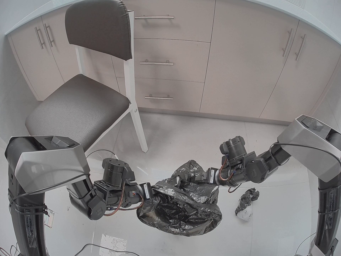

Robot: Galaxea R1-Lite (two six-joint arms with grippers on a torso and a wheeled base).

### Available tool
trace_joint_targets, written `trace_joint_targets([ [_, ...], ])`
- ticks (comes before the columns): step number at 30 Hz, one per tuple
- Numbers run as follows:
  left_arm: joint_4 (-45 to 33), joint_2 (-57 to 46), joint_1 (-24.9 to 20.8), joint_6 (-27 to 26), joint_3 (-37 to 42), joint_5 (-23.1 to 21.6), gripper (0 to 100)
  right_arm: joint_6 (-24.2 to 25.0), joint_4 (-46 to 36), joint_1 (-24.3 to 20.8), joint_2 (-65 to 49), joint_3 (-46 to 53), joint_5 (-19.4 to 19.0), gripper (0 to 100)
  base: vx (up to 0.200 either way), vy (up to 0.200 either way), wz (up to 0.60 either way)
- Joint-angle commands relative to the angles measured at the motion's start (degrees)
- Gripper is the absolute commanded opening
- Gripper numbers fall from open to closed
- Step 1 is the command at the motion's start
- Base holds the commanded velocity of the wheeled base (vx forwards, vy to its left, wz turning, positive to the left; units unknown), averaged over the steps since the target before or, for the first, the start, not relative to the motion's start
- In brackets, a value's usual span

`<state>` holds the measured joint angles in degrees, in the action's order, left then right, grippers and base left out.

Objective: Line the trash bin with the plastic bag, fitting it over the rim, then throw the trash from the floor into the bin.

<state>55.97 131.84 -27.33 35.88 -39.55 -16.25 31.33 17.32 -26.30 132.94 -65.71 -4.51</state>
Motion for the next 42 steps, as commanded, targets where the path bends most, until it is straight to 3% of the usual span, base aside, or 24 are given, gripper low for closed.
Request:
trace_joint_targets([
  [1,0.0,0.1,0.0,0.0,0.0,0.0,0,0.0,0.1,-0.5,1.4,-0.6,-0.2,100,0.000,0.000,0.00],
  [11,0.0,0.1,0.0,0.0,0.0,0.0,0,0.2,-0.1,-4.2,3.0,-3.6,-0.5,100,0.000,0.000,0.00],
  [21,0.0,0.1,0.0,0.0,0.2,0.1,0,0.7,-2.2,-8.9,10.4,-12.7,-0.9,100,0.000,0.000,0.00],
  [29,0.0,0.0,-0.1,-0.1,0.3,0.1,0,0.1,-7.7,-8.7,11.6,-16.1,-0.8,100,0.000,0.000,0.00],
  [42,0.0,0.1,-0.1,-0.1,0.3,0.1,0,1.1,-7.7,-8.3,8.7,-13.7,-0.9,100,0.000,0.000,0.00],
])
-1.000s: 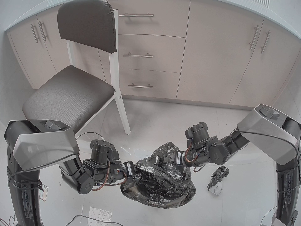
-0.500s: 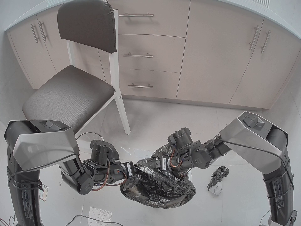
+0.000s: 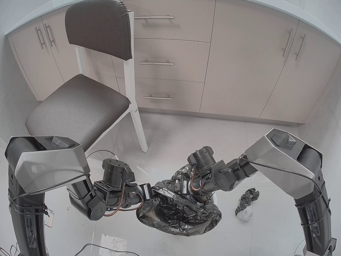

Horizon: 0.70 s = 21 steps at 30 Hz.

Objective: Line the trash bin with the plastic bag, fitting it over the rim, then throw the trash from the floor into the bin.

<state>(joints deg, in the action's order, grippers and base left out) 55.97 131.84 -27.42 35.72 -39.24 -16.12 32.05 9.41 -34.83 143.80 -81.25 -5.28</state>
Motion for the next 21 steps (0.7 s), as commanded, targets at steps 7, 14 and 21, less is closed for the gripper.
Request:
trace_joint_targets([
  [7,0.0,0.1,0.0,0.1,0.0,-0.1,0,2.8,0.5,-0.5,-13.2,8.1,-1.0,100,0.000,0.000,0.00],
  [14,0.0,0.1,0.0,0.1,0.0,-0.1,0,2.3,0.6,1.8,-16.4,7.4,-1.0,100,0.000,0.000,0.00],
  [21,0.0,0.1,0.0,0.1,0.0,-0.1,0,1.0,1.7,8.5,-7.8,-1.7,-1.0,100,0.000,0.000,0.00],
])
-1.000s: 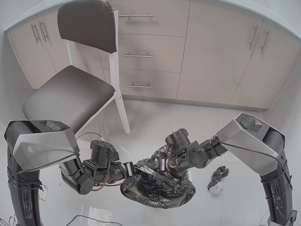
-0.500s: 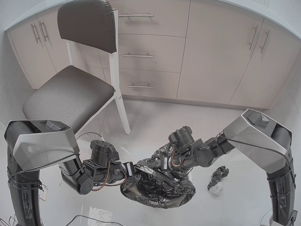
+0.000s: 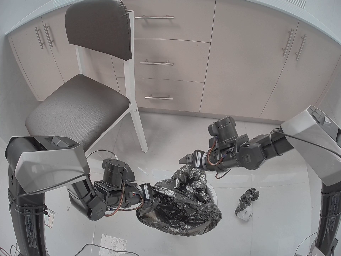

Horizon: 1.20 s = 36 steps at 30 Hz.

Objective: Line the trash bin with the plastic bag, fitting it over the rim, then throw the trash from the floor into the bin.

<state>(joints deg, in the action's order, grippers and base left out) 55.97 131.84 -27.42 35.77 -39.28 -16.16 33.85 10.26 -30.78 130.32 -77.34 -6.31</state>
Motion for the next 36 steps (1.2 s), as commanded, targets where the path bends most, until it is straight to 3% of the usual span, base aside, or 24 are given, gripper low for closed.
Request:
trace_joint_targets([
  [1,0.0,0.1,0.0,0.0,0.0,0.0,0,-2.4,2.2,5.2,7.8,-6.9,0.0,100,0.000,0.000,0.00],
  [10,0.0,0.1,0.0,0.0,-0.1,0.0,0,-4.5,4.9,8.0,17.3,-17.2,-0.1,100,0.000,0.000,0.00],
  [22,0.0,0.1,0.0,-0.1,0.0,0.0,0,-4.4,0.4,7.7,24.4,-28.5,-0.2,100,0.000,0.000,0.00],
  [36,0.0,0.1,0.0,-0.2,-0.1,0.0,0,-3.7,0.1,4.2,23.9,-27.1,-0.3,100,0.000,0.000,0.00],
])
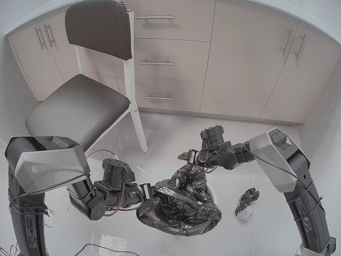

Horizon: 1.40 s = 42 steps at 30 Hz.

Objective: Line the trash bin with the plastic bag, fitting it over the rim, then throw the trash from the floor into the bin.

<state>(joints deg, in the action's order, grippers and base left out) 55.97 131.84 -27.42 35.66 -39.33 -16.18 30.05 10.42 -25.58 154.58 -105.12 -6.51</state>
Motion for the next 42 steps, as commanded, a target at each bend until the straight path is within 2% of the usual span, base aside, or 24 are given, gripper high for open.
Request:
trace_joint_targets([
  [1,0.0,0.1,0.0,0.0,0.0,0.0,0,0.2,-0.1,-1.4,-0.3,0.8,-0.1,100,0.000,0.000,0.00],
  [8,0.0,0.1,0.0,-0.1,0.0,0.0,0,0.3,-2.4,-2.4,-2.6,2.5,-0.2,100,0.000,0.000,0.00],
  [20,0.0,0.1,0.0,-0.1,0.0,0.0,0,0.7,-2.5,-4.1,-11.1,12.6,-5.0,100,0.000,0.000,0.00],
  [30,0.0,0.2,0.0,-0.1,0.0,0.0,0,6.8,-2.6,-7.7,-13.3,16.1,-8.8,100,0.000,0.000,0.00],
  [33,0.0,0.1,0.0,-0.1,0.0,0.1,0,7.2,-2.6,-8.0,-13.5,16.4,-8.9,100,0.000,0.000,0.00],
  [37,0.0,0.2,-0.1,-0.1,0.0,0.1,0,10.3,-2.6,-10.3,-13.7,19.2,-8.9,100,0.000,0.000,0.00],
  [42,0.0,0.2,-0.1,-0.1,0.1,0.1,0,11.4,-2.5,-10.5,-13.4,19.3,-8.6,100,0.000,0.000,0.00],
])
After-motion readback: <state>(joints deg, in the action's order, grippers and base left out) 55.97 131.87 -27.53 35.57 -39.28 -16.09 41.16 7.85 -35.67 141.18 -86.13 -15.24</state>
